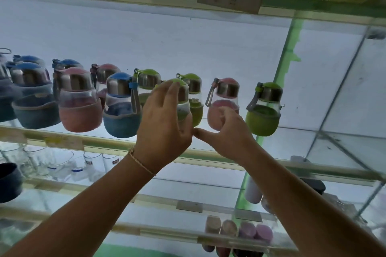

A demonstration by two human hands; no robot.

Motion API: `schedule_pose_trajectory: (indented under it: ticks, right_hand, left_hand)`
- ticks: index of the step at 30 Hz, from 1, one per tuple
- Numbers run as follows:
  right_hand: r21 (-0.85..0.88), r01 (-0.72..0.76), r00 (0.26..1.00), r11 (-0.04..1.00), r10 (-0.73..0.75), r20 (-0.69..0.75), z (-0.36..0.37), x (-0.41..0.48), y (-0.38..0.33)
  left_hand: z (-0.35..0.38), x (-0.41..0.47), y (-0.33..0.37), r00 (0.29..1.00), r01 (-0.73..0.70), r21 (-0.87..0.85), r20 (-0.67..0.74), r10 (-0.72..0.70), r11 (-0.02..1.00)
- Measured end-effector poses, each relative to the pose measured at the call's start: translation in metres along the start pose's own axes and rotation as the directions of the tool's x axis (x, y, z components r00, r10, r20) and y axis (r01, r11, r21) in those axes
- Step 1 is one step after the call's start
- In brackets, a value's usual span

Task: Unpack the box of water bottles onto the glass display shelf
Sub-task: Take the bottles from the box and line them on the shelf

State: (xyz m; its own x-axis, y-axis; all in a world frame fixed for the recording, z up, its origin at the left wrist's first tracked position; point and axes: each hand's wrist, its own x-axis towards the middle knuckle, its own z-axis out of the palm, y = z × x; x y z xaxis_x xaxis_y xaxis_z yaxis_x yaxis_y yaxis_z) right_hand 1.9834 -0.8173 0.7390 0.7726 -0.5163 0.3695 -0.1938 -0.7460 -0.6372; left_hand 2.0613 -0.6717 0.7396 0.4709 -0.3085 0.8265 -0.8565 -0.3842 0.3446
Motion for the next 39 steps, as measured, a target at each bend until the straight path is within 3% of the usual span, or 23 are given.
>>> schedule_pose_trajectory:
  ticks: [7,13,16,19,22,26,31,39]
  right_hand:
    - [0.058,0.032,0.999,0.998,-0.030,-0.031,-0.028,0.011,0.022]
    - [-0.068,0.066,0.993,0.995,-0.073,-0.094,-0.065,0.034,0.028]
    - [-0.091,0.095,0.990,0.991,-0.104,-0.099,-0.073,0.053,0.020]
    - [-0.180,0.088,0.994,0.980,-0.099,-0.052,-0.065,0.072,0.017]
    - [-0.162,0.070,0.998,0.984,-0.070,0.007,-0.048,0.085,0.021]
    - [-0.215,0.103,0.991,0.971,-0.118,-0.059,-0.040,0.091,0.025]
    - [-0.264,0.118,0.988,0.957,-0.140,-0.066,-0.036,0.095,0.025]
    - [-0.212,0.123,0.991,0.970,-0.131,-0.023,-0.041,0.084,0.025]
  left_hand:
    - [0.028,0.006,0.042,0.987,-0.030,-0.069,0.153,0.040,0.997]
    - [0.053,0.021,0.059,0.930,-0.006,0.002,0.368,0.005,1.000]
    - [0.064,0.026,0.061,0.913,-0.010,0.016,0.409,0.003,1.000]
    - [0.079,0.028,0.059,0.906,-0.004,0.019,0.422,-0.004,1.000]
    - [0.093,0.032,0.057,0.904,-0.125,0.150,0.424,0.051,0.981]
    - [0.105,0.040,0.051,0.940,-0.114,0.259,0.342,0.019,0.959]
    - [0.110,0.048,0.052,0.934,-0.027,0.280,0.348,-0.075,0.960]
    - [0.101,0.041,0.048,0.955,-0.076,0.168,0.295,0.023,0.983]
